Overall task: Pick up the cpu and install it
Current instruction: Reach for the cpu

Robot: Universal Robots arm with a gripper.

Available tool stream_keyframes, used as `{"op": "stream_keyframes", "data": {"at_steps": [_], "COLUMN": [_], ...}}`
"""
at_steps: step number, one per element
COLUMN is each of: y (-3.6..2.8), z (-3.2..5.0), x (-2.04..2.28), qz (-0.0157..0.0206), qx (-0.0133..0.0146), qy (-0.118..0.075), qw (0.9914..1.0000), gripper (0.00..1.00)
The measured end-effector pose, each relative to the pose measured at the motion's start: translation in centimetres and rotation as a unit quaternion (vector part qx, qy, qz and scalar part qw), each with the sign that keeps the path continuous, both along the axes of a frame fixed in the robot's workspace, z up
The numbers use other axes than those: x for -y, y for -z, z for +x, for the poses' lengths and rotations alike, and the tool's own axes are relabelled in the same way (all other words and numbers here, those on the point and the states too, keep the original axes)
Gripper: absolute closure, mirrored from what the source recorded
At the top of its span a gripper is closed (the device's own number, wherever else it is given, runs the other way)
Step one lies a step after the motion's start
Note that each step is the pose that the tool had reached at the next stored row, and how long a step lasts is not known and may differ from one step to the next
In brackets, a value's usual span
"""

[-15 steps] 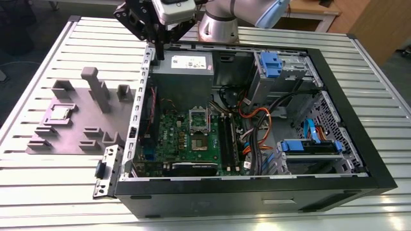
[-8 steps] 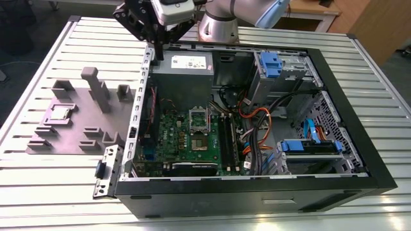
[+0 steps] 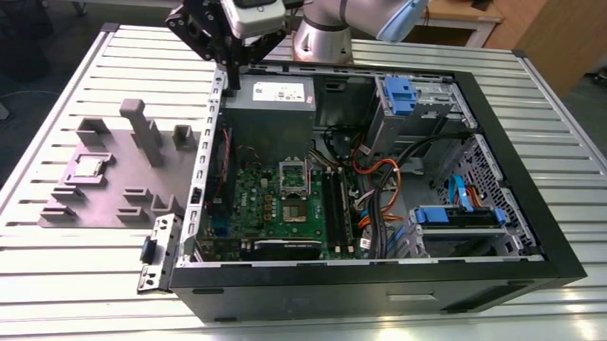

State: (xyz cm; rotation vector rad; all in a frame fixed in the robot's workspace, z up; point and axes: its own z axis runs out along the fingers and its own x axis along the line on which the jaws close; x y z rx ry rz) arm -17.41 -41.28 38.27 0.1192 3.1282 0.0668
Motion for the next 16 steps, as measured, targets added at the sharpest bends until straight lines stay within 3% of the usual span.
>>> {"op": "stream_keyframes", "data": {"at_steps": [16], "y": [0.18], "z": [-0.42], "x": [0.00], "qz": [0.0000], "qx": [-0.0020], "qy": [0.000], "qw": [1.00000], "gripper": [0.89]}}
